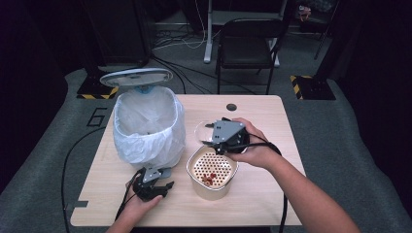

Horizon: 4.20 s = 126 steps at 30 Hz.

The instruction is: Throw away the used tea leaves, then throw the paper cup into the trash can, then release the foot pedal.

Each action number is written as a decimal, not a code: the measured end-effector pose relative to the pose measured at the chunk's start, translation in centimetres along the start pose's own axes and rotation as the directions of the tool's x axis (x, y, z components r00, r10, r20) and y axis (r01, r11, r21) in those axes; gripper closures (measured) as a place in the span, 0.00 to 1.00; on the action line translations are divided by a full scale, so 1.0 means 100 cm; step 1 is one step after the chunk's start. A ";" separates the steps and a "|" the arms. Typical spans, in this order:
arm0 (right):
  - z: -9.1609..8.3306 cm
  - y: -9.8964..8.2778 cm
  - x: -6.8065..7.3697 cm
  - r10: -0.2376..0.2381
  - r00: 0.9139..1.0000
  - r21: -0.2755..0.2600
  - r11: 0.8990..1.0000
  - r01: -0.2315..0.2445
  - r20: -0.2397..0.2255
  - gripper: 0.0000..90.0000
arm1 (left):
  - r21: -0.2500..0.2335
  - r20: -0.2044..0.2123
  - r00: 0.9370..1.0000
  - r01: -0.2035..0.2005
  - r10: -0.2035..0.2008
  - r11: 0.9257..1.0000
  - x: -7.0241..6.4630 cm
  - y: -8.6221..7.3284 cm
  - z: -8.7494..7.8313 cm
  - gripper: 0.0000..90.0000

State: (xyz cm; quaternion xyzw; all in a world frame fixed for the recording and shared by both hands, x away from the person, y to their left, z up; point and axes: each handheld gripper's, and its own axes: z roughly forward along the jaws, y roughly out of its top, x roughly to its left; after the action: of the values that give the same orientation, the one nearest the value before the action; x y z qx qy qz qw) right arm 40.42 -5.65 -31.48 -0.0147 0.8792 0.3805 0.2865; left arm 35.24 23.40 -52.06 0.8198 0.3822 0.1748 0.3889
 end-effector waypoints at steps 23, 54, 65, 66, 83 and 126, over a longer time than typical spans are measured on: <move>0.006 0.019 -0.050 0.462 0.869 -0.184 0.852 -0.491 -0.180 0.55 | -0.002 0.004 1.000 -0.002 0.002 1.000 0.001 0.000 0.000 0.41; 0.062 0.089 -0.069 0.480 0.862 -0.217 0.835 -0.506 -0.166 0.54 | 0.009 0.010 1.000 0.007 -0.007 1.000 0.000 0.001 -0.001 0.41; 0.102 0.103 -0.058 0.473 0.857 -0.149 0.850 -0.505 -0.206 0.53 | -0.027 -0.012 1.000 0.022 -0.022 0.999 -0.002 -0.001 0.002 0.41; 0.107 0.105 -0.057 0.473 0.857 -0.147 0.851 -0.504 -0.204 0.53 | -0.040 -0.010 0.999 0.037 -0.037 0.999 -0.003 -0.001 0.003 0.41; 0.142 0.113 -0.050 0.588 0.780 -0.096 0.782 -0.616 -0.215 0.22 | -0.001 -0.007 1.000 0.006 -0.006 1.000 0.000 0.000 0.000 0.41; -0.016 -0.034 -0.035 0.631 0.775 -0.098 0.774 -0.626 0.035 0.25 | -0.031 0.063 0.975 0.216 -0.214 0.976 0.014 0.005 -0.044 0.41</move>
State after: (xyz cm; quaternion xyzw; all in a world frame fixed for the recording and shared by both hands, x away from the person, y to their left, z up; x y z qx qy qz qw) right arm 43.41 -9.79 -31.01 0.2807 0.8075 0.4899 0.1709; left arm 33.86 26.50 -48.95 0.7710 0.4536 0.1143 0.4321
